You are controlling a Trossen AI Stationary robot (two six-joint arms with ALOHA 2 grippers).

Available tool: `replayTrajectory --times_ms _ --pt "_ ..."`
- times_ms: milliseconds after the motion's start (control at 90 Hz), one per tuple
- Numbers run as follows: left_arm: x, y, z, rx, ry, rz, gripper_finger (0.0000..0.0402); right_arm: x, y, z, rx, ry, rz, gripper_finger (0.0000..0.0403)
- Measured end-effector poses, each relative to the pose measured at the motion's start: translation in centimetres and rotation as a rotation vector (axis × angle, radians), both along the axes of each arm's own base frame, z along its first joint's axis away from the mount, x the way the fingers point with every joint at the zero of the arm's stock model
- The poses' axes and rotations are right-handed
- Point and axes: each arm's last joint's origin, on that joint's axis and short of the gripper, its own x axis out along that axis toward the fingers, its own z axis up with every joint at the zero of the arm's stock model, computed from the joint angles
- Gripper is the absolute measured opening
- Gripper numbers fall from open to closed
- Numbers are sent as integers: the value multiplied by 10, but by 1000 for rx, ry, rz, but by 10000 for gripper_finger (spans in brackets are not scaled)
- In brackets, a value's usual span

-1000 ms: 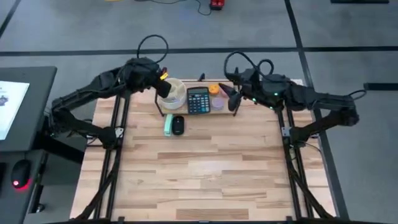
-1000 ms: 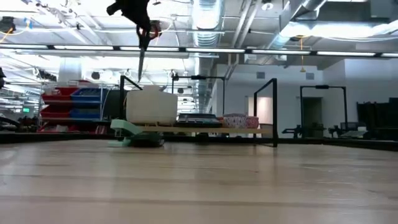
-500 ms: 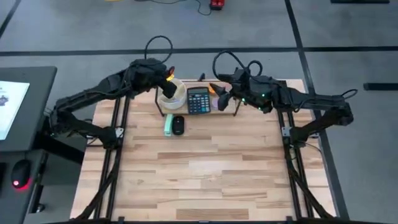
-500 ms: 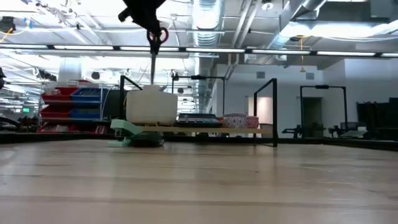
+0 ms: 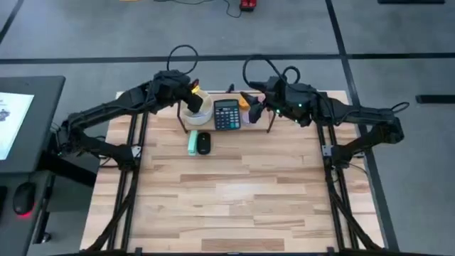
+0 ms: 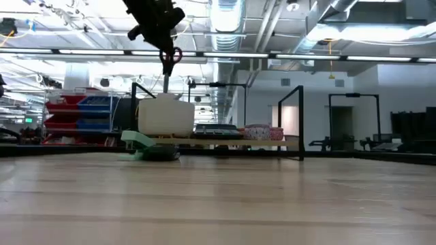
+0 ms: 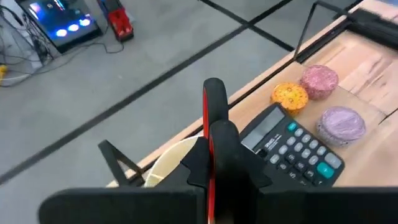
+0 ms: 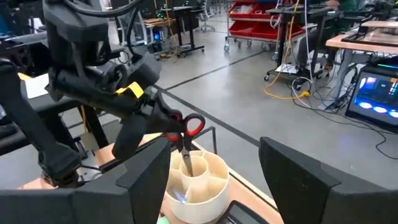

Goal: Stock shelves
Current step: Put the black scissors into the white pen organizer on the shelf

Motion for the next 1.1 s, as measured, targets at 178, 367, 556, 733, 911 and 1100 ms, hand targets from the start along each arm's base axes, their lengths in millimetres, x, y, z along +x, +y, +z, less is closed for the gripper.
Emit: replayTrajectory --times_ms 178,367,556,733,911,1100 --pt "-2 6 -2 0 4 24 23 0 -1 0 0 0 -3 233" --pt "-2 7 -2 -2 8 27 34 0 -1 0 2 -1 -3 233" --pt "-2 7 -17 -20 51 26 30 0 -1 0 3 -2 -3 233" --pt "-2 7 -30 -42 73 31 30 0 -1 0 3 -2 -3 233" --pt "-1 8 -31 -41 62 41 30 0 -1 0 3 -2 -3 233" --pt "0 9 -27 -21 21 42 42 0 -1 0 3 -2 -3 233"
